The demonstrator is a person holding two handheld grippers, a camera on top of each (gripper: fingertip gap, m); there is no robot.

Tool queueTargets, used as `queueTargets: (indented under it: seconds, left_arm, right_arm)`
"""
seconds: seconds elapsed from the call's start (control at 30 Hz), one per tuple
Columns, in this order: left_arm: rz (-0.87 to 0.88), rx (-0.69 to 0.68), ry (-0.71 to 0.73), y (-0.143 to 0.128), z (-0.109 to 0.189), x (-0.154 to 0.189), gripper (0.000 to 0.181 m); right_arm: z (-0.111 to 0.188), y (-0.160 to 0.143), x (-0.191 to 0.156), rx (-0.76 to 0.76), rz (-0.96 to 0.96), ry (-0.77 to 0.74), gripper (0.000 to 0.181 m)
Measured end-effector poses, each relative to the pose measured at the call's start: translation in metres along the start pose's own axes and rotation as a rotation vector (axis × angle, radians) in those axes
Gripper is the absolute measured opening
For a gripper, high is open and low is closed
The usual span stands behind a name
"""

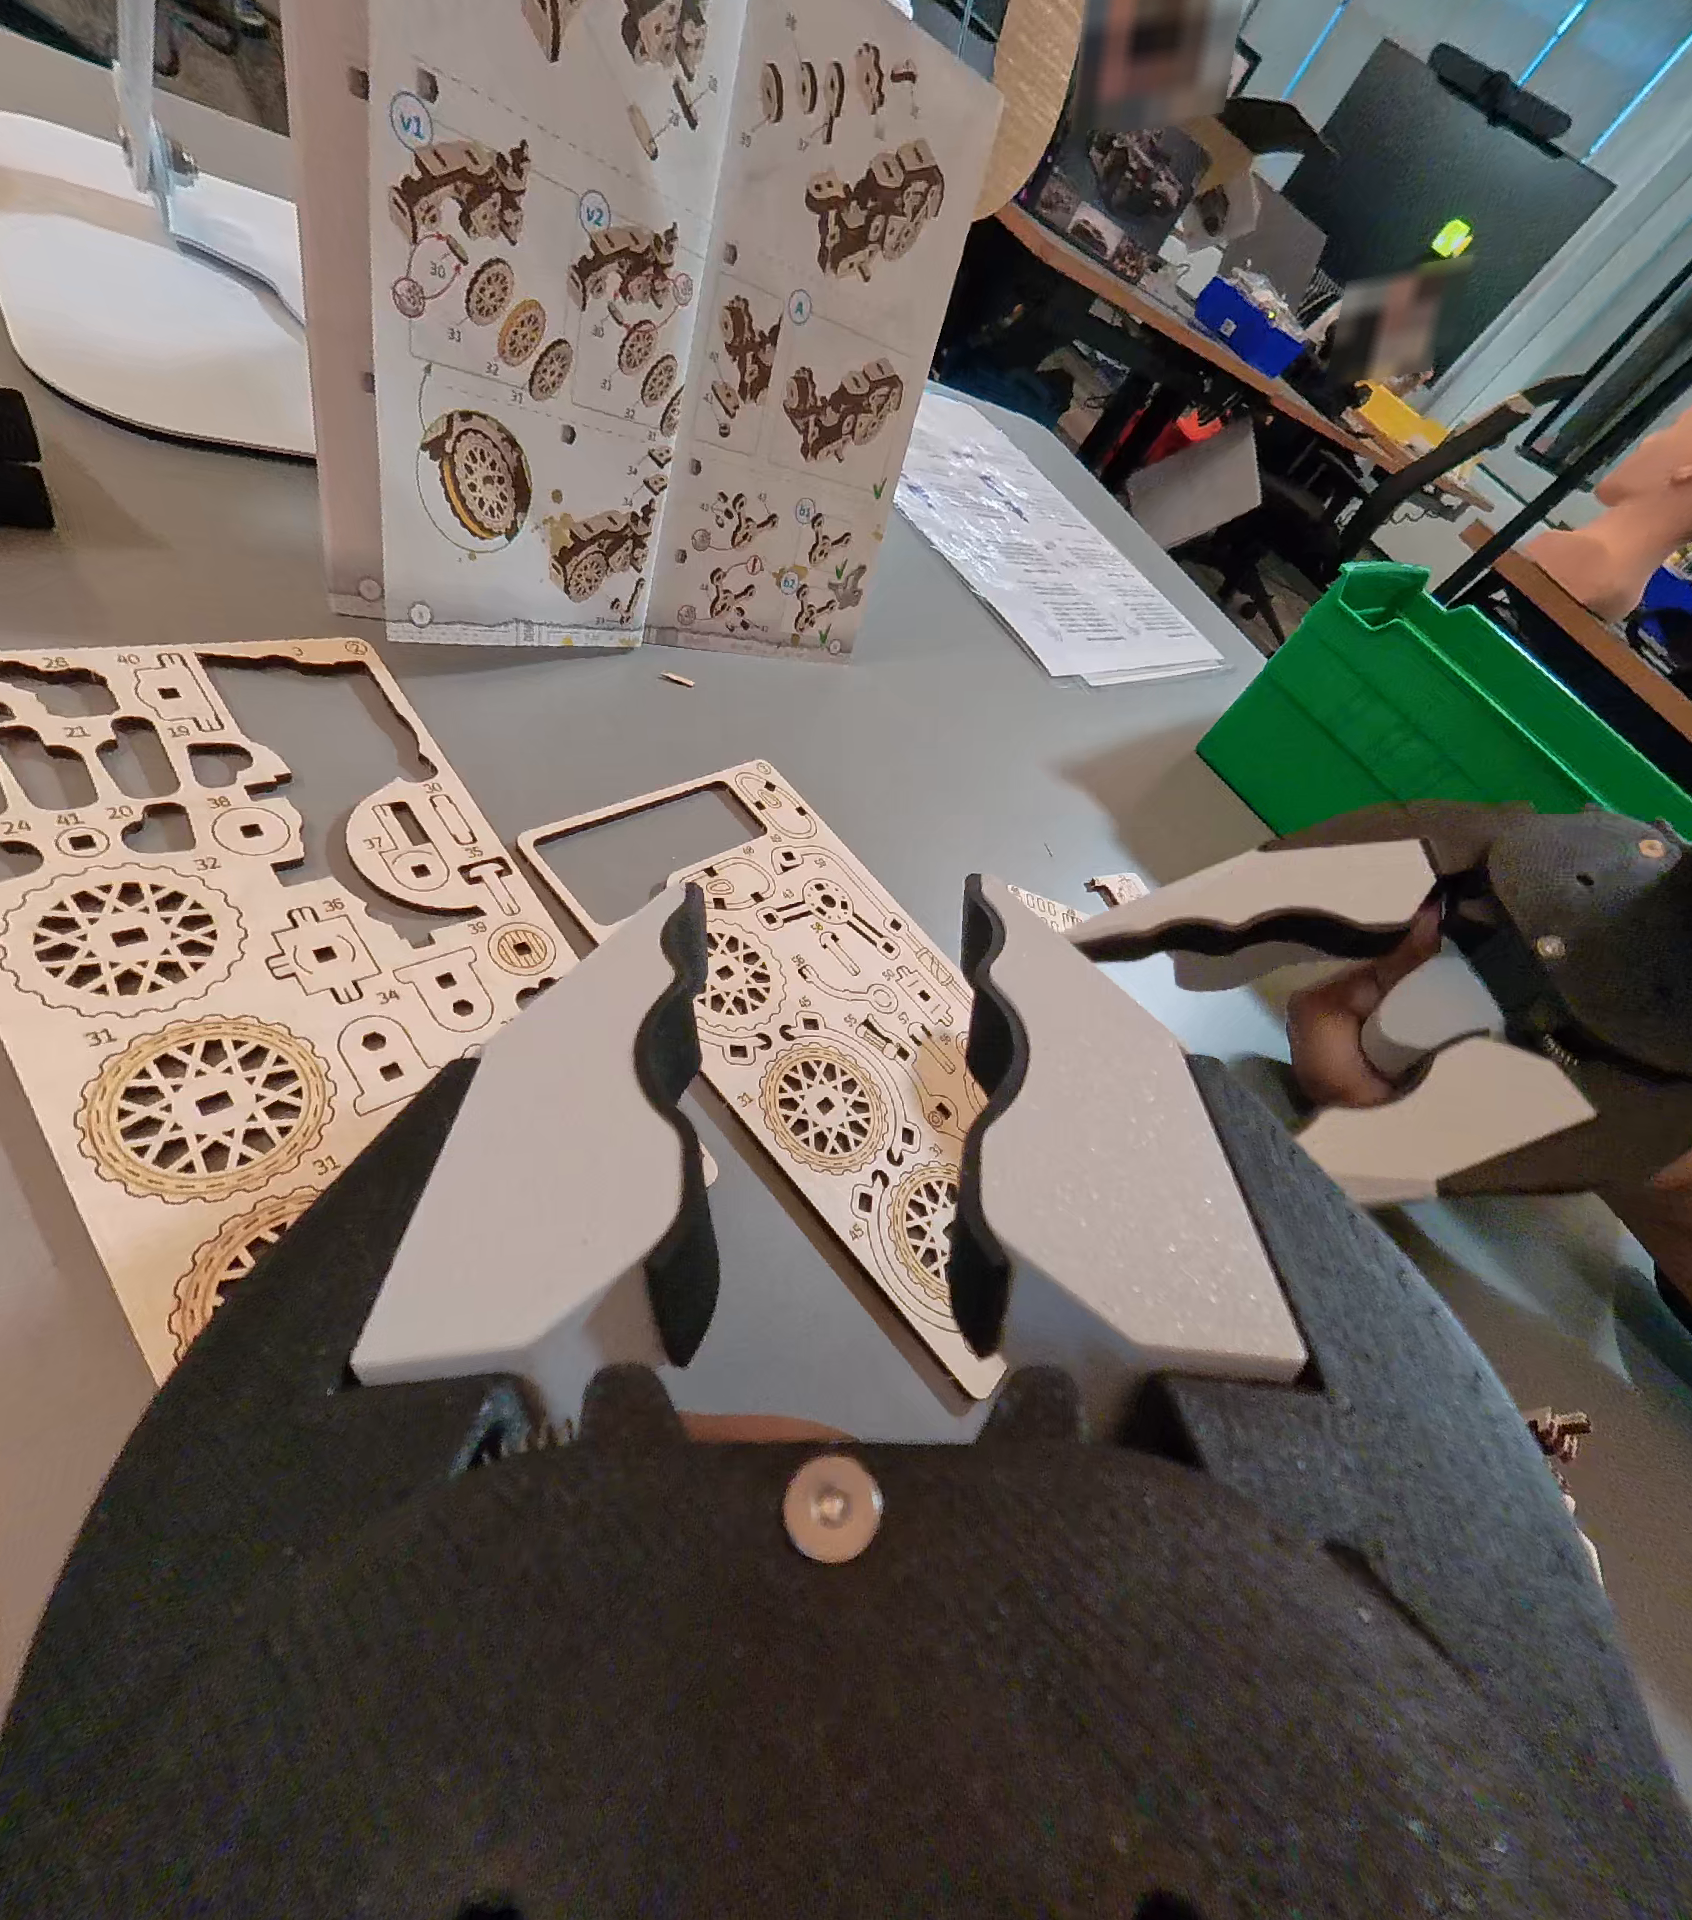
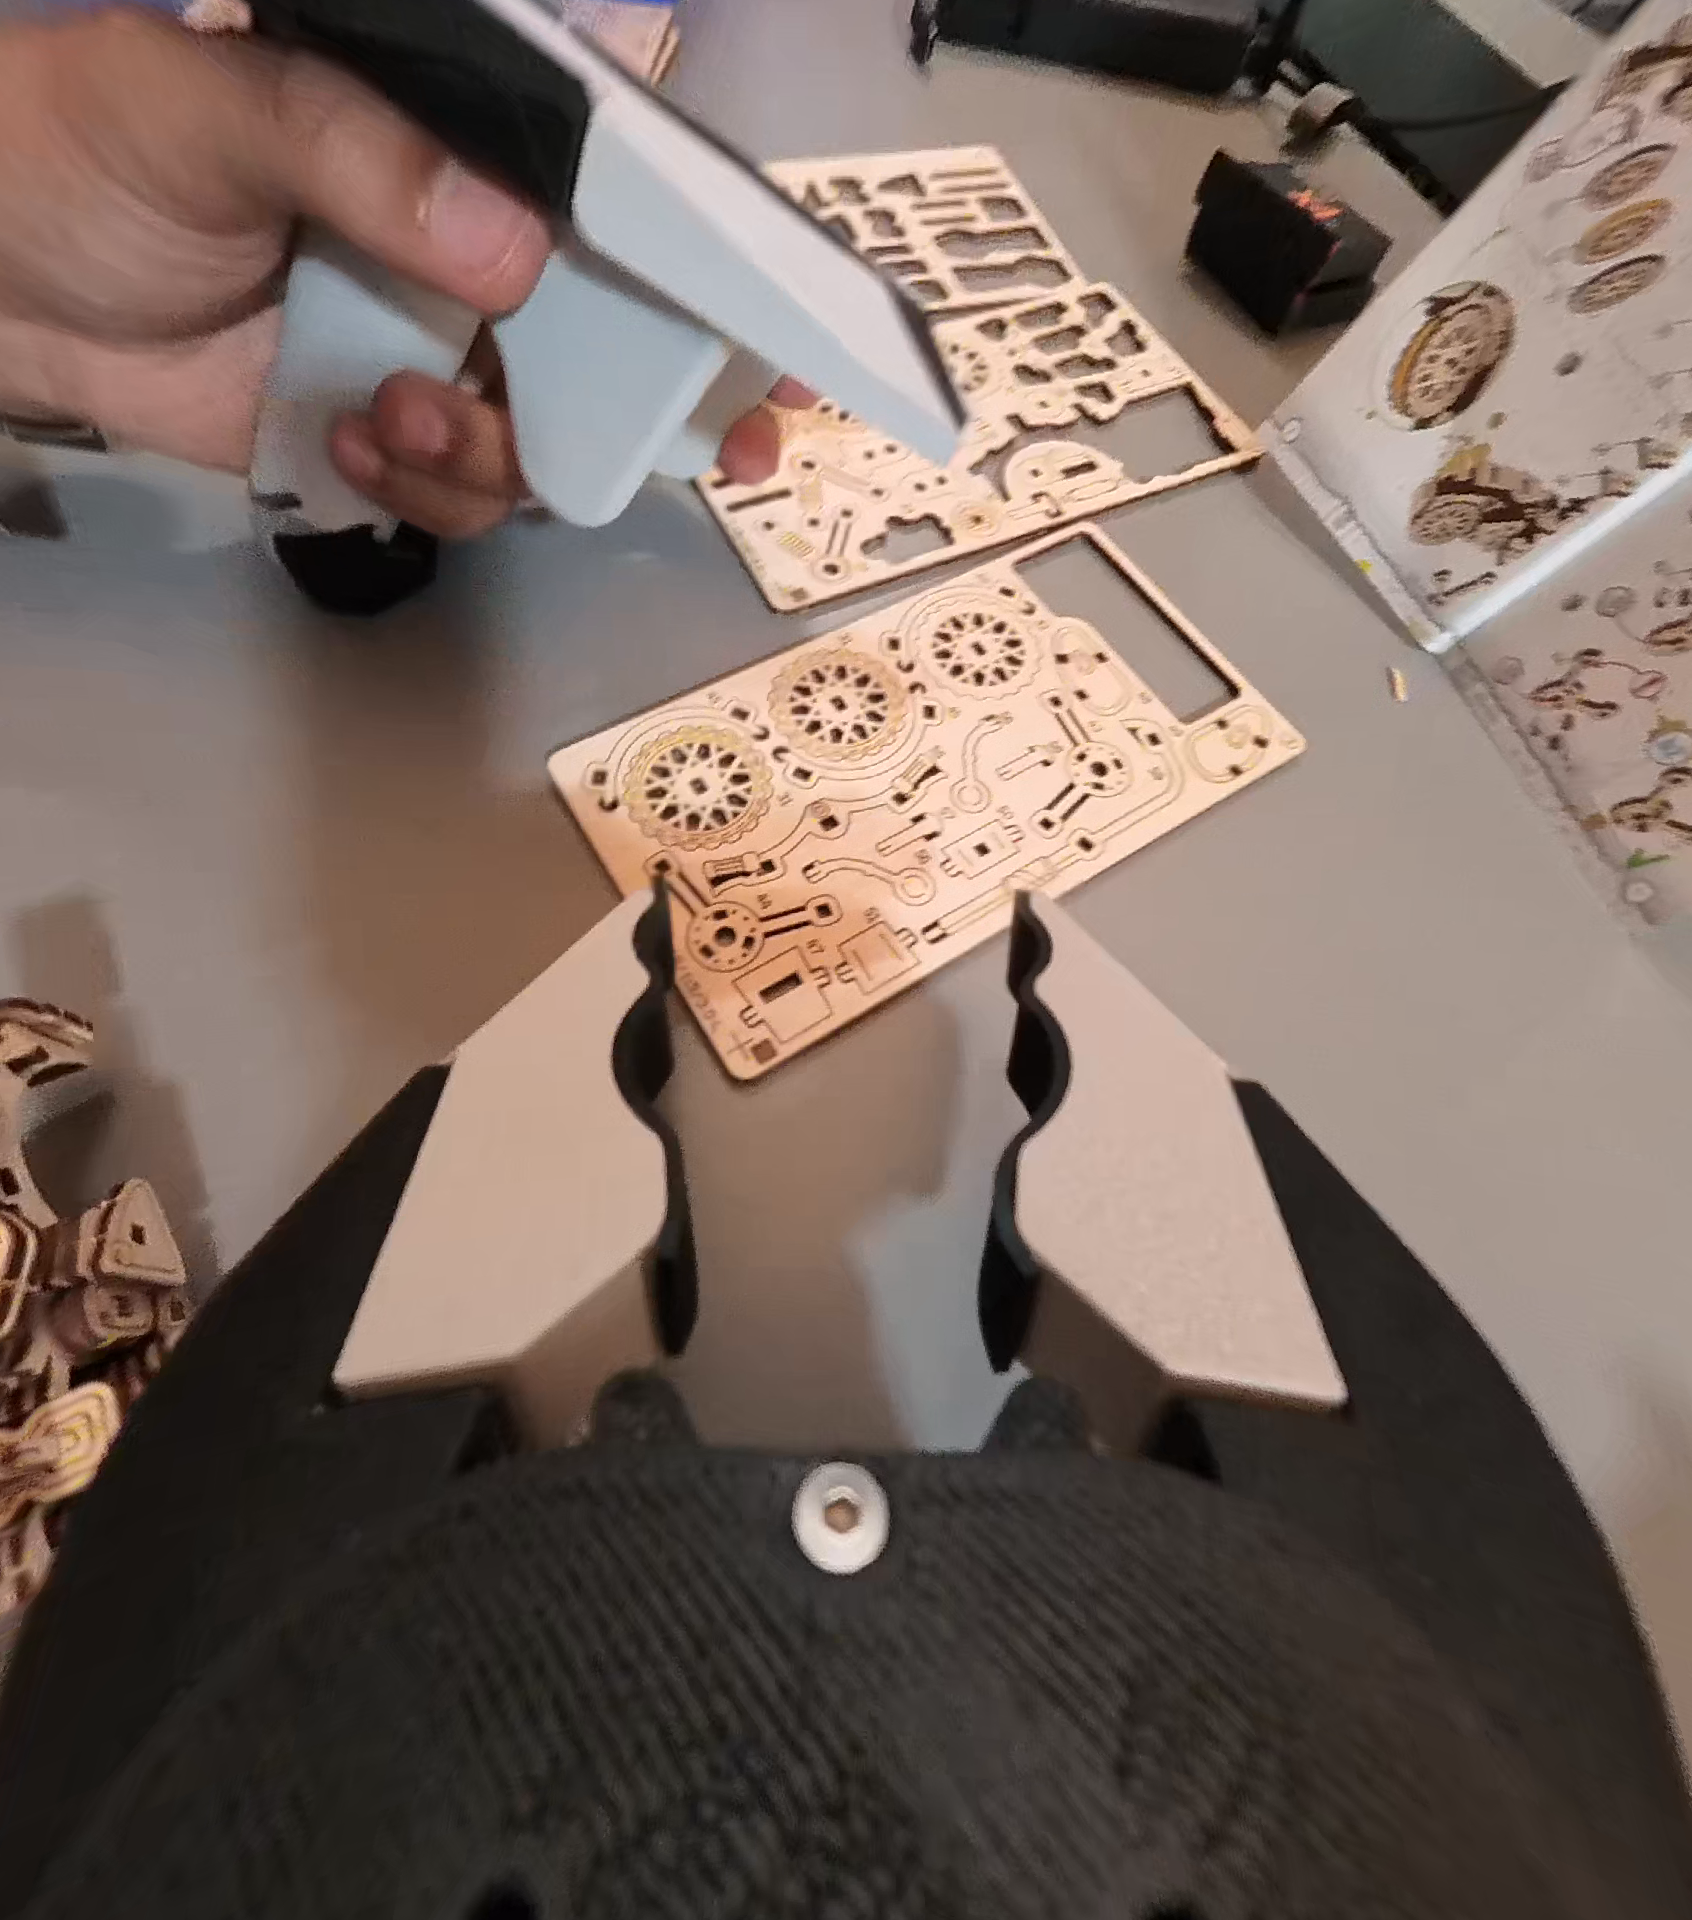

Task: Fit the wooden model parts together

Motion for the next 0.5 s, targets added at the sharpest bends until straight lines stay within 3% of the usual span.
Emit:
queueTargets:
  seconds: [0.17,0.5]
  left_arm:
    - [0.011,-0.006,-0.008,-0.0011,-0.0005,0.0003,0.047]
    - [0.027,-0.017,-0.021,-0.003,-0.0015,0.0013,0.047]
  right_arm:
    - [0.0066,-0.0011,0.0124,0.021,-0.097,0.016,0.061]
    - [-0.0003,-0.0072,0.0033,-0.044,-0.005,0.0,0.059]
Point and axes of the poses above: each gripper's, where its closed fingertips meet, z back along the fingers, y out of its top, x = y × z across the jaws, the point moved 3 cm from there along z, back along the fingers, and after that the axes turned 5 degrees about -y, right-handed, at the moved point
